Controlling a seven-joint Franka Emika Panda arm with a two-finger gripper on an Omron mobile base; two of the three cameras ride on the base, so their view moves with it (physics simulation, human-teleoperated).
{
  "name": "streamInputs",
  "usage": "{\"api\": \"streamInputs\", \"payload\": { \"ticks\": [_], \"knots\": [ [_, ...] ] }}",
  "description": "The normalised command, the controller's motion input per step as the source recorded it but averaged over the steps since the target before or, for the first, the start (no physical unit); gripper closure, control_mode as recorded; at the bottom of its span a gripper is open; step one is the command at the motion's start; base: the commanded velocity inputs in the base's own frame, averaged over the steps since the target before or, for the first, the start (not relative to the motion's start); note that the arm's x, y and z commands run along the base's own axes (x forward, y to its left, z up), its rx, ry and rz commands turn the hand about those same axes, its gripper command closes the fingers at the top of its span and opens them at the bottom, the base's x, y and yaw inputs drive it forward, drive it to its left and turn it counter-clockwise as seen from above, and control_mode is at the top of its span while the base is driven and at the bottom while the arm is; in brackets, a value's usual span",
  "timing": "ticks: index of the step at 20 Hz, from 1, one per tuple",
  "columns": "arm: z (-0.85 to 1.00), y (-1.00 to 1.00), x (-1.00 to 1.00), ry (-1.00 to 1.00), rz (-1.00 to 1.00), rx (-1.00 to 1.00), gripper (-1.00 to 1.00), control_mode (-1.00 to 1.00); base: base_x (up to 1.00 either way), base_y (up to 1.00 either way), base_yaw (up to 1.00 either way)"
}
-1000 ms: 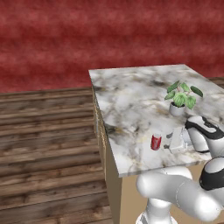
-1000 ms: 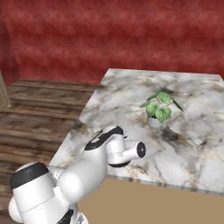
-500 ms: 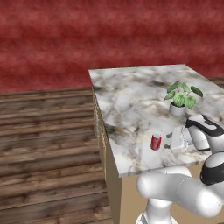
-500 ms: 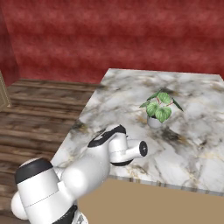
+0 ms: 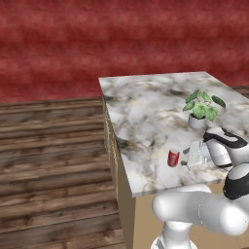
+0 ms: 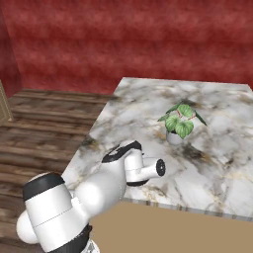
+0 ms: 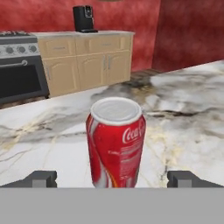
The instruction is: Pick the can from the counter and place it in the open cabinet.
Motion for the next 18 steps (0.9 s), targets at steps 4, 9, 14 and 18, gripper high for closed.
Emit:
{"api": "streamInputs", "payload": {
  "ticks": [4, 9, 14, 18],
  "knots": [
    [-0.07, 0.0, 0.19, 0.0, 0.0, 0.0, -1.0, -1.0, 0.0, 0.0, 0.0],
    [0.0, 0.0, 0.07, 0.0, 0.0, 0.0, -1.0, -1.0, 0.0, 0.0, 0.0],
    [-0.03, 0.05, 0.01, 0.0, 0.0, 0.0, -1.0, -1.0, 0.0, 0.0, 0.0],
    [-0.04, 0.11, 0.04, 0.0, 0.0, 0.0, -1.0, -1.0, 0.0, 0.0, 0.0]
  ]
}}
